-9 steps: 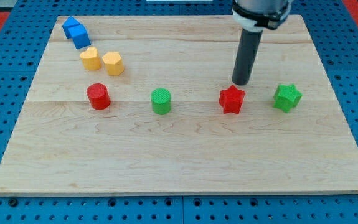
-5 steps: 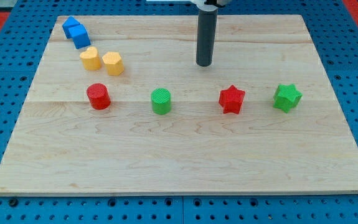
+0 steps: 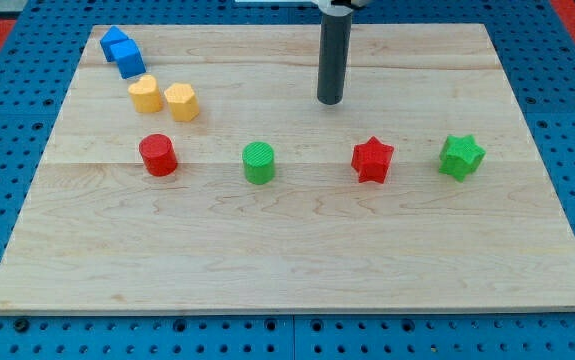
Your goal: Push the yellow blocks to the left side of the board
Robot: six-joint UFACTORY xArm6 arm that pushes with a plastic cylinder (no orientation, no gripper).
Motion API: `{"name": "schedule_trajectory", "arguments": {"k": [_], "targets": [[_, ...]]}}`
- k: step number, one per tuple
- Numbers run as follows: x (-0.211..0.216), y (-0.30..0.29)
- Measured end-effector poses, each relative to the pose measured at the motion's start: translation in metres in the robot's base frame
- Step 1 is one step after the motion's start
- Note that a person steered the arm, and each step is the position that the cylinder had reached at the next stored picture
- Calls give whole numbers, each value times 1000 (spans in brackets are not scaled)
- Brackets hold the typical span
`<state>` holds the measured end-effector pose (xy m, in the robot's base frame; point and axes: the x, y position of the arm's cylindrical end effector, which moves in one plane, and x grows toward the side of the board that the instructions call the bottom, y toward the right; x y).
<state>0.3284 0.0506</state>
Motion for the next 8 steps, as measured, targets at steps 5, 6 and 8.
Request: {"name": "schedule_trajectory", "arguments": {"k": [5,6,8], "targets": [[-30,-65],[-4,-107],[19,-161]]}}
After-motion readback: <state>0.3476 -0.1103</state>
